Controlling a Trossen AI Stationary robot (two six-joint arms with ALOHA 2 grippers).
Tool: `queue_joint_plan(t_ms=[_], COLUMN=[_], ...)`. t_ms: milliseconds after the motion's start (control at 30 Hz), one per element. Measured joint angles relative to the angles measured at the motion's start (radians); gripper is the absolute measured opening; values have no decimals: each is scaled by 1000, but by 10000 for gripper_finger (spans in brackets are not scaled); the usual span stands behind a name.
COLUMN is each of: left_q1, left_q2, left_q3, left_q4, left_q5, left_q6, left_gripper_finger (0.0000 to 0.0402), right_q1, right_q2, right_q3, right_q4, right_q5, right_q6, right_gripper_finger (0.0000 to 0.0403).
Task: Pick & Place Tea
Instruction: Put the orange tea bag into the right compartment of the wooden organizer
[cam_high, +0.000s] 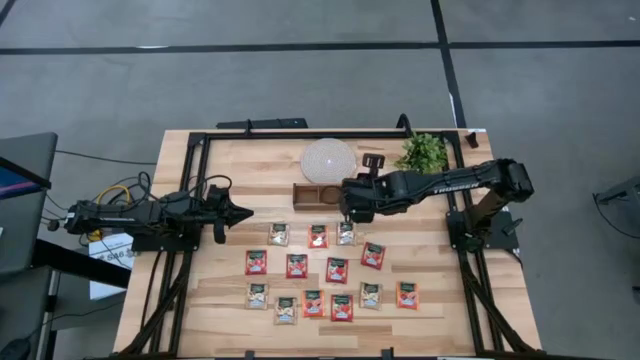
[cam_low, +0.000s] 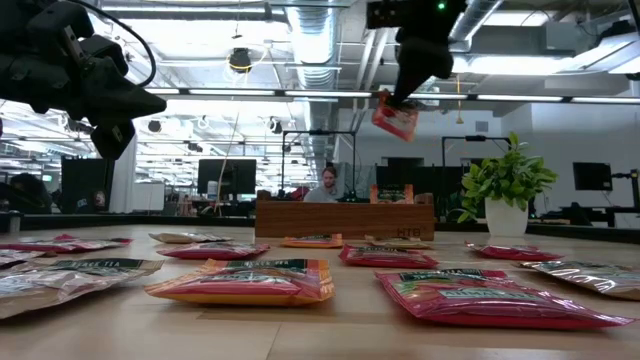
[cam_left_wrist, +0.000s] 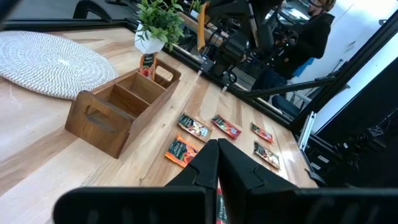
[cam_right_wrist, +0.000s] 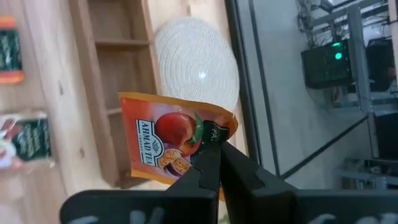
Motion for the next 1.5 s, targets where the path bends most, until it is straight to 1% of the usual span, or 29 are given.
queue_joint_plan(t_ms=[100, 167, 233, 300, 367, 433, 500, 667, 900, 1500], left_q1=[0, 0, 0, 0, 0, 0, 0, 0, 0, 0], left_q2=[0, 0, 0, 0, 4, 9, 17, 40, 61, 65], left_q3=[0, 0, 0, 0, 0, 0, 0, -1, -1, -1], left_q4=[0, 0, 0, 2, 1, 5, 7, 13, 19, 21], left_q5=[-4, -4, -5, -6, -8, -8, -12, -11, -14, -16], left_q6=[3, 3, 3, 3, 9, 13, 14, 14, 14, 18], left_gripper_finger=[0, 0, 0, 0, 0, 0, 0, 0, 0, 0], right_q1=[-29, -52, -71, -88, -97, -105, -109, -108, -115, -161], right_q2=[32, 49, 82, 112, 150, 170, 194, 240, 263, 263], right_q3=[0, -5, 3, -6, 4, -1, 4, 2, -2, -1], right_q4=[29, -10, 15, -30, 28, 3, 40, 25, 20, 27], right_q5=[-1, -19, -31, -45, -28, -26, -24, -18, -9, -15], right_q6=[-23, -25, -31, -55, -76, -101, -119, -128, -129, -120], right_gripper_finger=[0, 0, 0, 0, 0, 0, 0, 0, 0, 0])
